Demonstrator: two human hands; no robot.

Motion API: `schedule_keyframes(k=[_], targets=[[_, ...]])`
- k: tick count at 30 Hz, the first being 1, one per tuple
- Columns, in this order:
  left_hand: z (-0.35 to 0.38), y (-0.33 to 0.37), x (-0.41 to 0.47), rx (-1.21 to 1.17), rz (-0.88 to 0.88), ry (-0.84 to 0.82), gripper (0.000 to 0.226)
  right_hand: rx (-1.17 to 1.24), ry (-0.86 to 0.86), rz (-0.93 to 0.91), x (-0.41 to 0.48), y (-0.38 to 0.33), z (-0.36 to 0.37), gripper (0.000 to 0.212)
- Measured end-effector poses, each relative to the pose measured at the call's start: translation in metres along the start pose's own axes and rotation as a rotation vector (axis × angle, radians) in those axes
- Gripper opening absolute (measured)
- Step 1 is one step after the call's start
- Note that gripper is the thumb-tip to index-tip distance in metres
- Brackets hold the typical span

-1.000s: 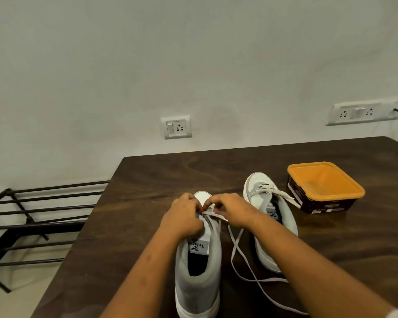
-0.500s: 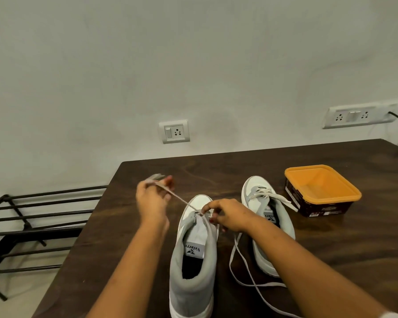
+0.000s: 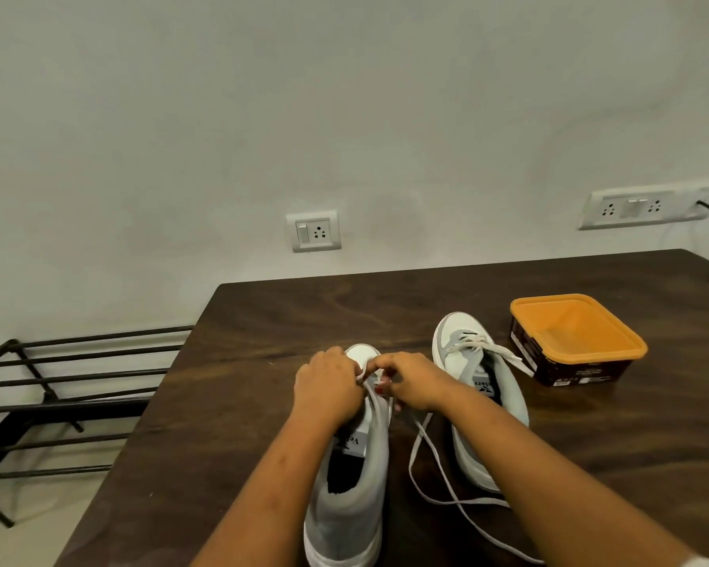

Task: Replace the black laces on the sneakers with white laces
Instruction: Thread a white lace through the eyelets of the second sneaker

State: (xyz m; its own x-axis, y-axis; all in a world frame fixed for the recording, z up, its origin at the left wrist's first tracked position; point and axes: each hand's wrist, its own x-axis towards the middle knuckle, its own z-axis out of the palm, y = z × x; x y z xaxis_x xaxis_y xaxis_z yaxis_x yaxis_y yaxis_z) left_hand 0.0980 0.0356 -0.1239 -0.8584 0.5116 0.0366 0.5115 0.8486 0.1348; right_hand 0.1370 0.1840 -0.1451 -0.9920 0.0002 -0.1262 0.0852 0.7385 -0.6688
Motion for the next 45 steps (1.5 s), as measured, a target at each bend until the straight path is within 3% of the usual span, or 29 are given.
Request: schedule_keyframes(k=[3, 8, 10, 12, 13, 16, 17, 19, 23, 28, 30, 32, 35, 38, 43, 45], targets=[[0.001, -0.006, 0.0, -0.392, -0.052, 0.084, 0.016, -0.002, -0.003, 0.011, 0.0, 0.001, -0.002, 0.034], [-0.024, -0.012, -0.005, -1.92, -0.336, 0.326, 0.025, 0.032, 0.007, 0.02, 0.0, 0.001, -0.001, 0.033], [-0.036, -0.01, -0.007, -2.248, -0.344, 0.382, 0.028, 0.043, 0.005, 0.019, -0.001, 0.0, -0.002, 0.033], [-0.04, -0.009, -0.007, -2.136, -0.362, 0.333, 0.029, 0.059, 0.0, 0.014, -0.001, 0.0, -0.001, 0.031], [-0.037, -0.009, -0.007, -1.91, -0.337, 0.276, 0.028, 0.059, -0.001, 0.011, -0.002, 0.0, -0.001, 0.03], [-0.015, -0.014, -0.007, -0.822, -0.025, 0.096, 0.004, 0.051, 0.003, 0.007, -0.001, -0.001, 0.0, 0.03], [-0.007, -0.014, -0.006, -0.569, 0.062, 0.022, 0.012, 0.047, 0.006, 0.004, -0.001, -0.001, 0.0, 0.03], [-0.002, -0.009, -0.004, -0.322, 0.088, -0.05, 0.026, 0.031, 0.005, -0.001, -0.001, -0.001, 0.0, 0.029], [0.002, -0.005, 0.002, -0.137, 0.007, -0.078, 0.034, 0.04, -0.009, -0.003, -0.003, -0.002, 0.0, 0.029], [0.003, -0.003, -0.002, -0.162, -0.003, 0.058, 0.02, 0.069, -0.012, 0.014, -0.002, -0.003, -0.001, 0.032], [0.0, -0.005, -0.001, -0.369, -0.021, 0.159, 0.019, 0.082, -0.013, 0.026, -0.002, -0.001, -0.001, 0.032], [-0.01, -0.01, -0.002, -0.766, -0.131, 0.288, 0.025, 0.1, -0.02, 0.039, -0.002, -0.001, -0.002, 0.03], [-0.027, -0.015, -0.007, -1.572, -0.356, 0.414, 0.024, 0.149, -0.033, 0.068, -0.002, -0.002, -0.001, 0.031], [-0.031, -0.016, -0.008, -2.03, -0.414, 0.443, 0.025, 0.138, -0.038, 0.079, -0.002, -0.005, -0.002, 0.034], [-0.028, -0.012, -0.005, -2.033, -0.527, 0.493, 0.029, 0.095, -0.073, 0.084, -0.01, -0.019, -0.03, 0.05], [-0.028, -0.015, -0.005, -1.985, -0.546, 0.506, 0.029, 0.154, -0.024, 0.117, -0.016, -0.019, -0.051, 0.046]])
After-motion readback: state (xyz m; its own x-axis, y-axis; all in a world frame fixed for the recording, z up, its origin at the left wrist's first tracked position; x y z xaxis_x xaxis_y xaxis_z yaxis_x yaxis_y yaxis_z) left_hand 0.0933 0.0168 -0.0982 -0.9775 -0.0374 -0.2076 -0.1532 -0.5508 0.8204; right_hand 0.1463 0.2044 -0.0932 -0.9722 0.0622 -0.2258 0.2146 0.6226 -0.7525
